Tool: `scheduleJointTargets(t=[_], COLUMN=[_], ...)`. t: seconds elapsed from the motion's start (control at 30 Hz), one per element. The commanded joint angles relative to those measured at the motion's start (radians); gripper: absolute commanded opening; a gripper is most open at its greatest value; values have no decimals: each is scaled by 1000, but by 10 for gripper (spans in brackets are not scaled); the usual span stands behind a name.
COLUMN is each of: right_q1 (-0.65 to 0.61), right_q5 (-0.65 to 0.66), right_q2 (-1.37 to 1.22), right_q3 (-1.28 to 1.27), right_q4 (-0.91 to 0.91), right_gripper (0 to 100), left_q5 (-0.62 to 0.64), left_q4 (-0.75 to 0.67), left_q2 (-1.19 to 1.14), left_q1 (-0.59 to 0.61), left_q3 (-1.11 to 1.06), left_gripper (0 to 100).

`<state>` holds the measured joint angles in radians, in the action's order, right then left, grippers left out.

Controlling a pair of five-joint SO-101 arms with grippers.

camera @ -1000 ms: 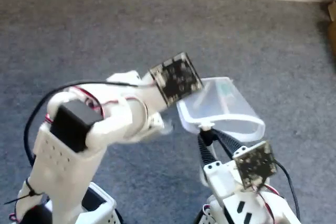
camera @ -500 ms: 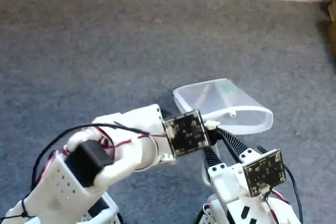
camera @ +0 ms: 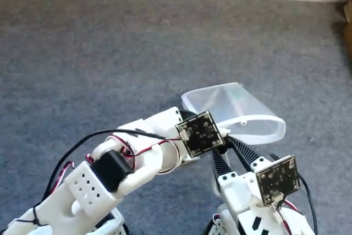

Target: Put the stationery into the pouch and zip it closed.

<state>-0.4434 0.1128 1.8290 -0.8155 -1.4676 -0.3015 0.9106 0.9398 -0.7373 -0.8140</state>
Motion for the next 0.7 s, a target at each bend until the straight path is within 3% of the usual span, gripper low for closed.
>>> scheduleJointTargets(t=[0.0,0.1,0.33,0.53,0.67], right_q1=[2,2,2,5,7], right_q5=[-15,-20,-20,-21,-44], right_q2=[8,8,8,5,4], right_q3=[64,59,58,58,58], right_q4=[-2,-2,-1,7,44], right_gripper=[5,5,5,5,5], left_q5=[31,34,66,66,66], left_q4=[-78,-120,-264,-272,-270], left_q2=[24,24,30,31,31], left_q1=[-15,-15,-15,-15,-13], left_q3=[-16,-54,-145,-153,-154], left_gripper=[262,258,128,2,6])
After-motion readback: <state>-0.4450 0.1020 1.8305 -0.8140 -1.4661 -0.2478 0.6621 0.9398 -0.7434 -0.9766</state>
